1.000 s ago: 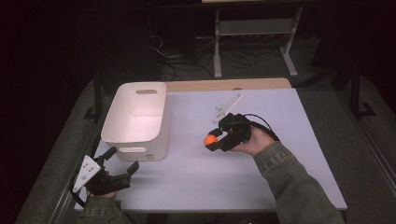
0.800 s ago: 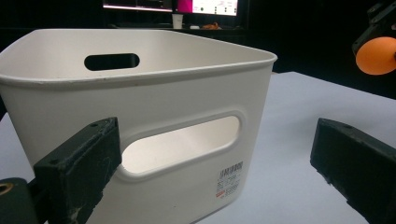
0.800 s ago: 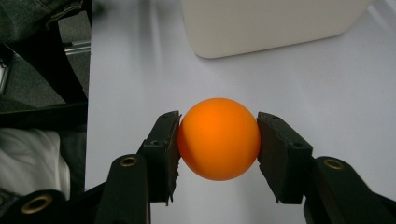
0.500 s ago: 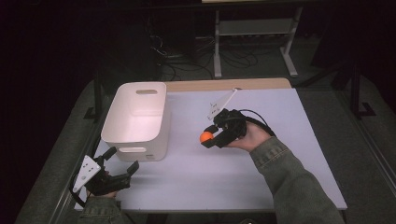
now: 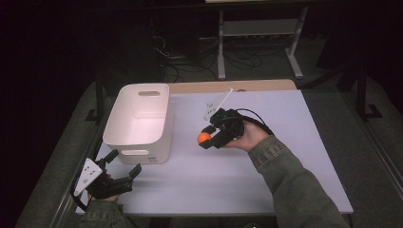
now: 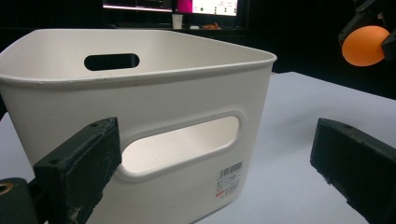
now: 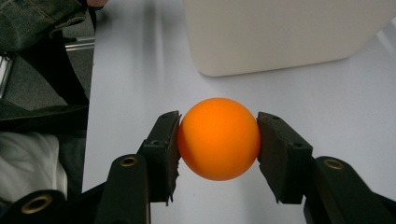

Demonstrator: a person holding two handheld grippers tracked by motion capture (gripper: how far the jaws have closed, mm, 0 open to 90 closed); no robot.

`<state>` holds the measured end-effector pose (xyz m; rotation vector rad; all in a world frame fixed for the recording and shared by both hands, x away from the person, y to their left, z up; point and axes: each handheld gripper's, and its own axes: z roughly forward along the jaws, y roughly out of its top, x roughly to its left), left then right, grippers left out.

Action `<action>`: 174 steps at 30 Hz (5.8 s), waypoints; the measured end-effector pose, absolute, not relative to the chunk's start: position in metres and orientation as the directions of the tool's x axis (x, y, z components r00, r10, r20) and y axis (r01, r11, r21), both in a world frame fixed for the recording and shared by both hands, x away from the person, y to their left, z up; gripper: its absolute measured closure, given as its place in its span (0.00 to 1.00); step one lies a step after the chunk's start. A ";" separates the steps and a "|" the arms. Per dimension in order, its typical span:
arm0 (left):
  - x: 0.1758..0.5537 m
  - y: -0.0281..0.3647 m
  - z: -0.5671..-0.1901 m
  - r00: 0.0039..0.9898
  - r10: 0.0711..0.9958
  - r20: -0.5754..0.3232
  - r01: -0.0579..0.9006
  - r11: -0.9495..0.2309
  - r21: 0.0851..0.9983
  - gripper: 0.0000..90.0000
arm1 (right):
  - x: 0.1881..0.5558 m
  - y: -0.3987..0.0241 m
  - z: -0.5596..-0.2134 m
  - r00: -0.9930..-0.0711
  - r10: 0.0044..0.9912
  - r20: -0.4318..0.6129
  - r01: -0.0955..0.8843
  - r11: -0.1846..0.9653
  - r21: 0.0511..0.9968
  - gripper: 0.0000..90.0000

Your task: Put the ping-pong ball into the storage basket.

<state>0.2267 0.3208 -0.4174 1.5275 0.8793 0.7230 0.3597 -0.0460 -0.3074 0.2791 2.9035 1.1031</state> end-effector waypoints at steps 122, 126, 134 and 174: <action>0.228 0.321 -0.418 0.527 0.849 -0.038 0.145 -0.047 0.988 0.02 | 0.425 0.109 -0.284 -1.000 0.029 0.009 0.027 0.723 0.691 0.56; 0.228 0.321 -0.418 0.528 0.849 -0.038 0.147 -0.048 0.988 0.02 | 0.426 0.111 -0.286 -1.000 0.024 0.013 0.027 0.721 0.693 0.56; 0.228 0.320 -0.418 0.526 0.849 -0.040 0.151 -0.047 0.987 0.02 | 0.430 0.107 -0.286 -0.998 0.054 0.024 0.055 0.708 0.704 0.39; 0.228 0.319 -0.419 0.521 0.853 -0.028 0.150 -0.059 0.987 0.02 | 0.420 0.018 -0.282 -0.966 0.259 -0.004 0.175 0.663 0.728 0.00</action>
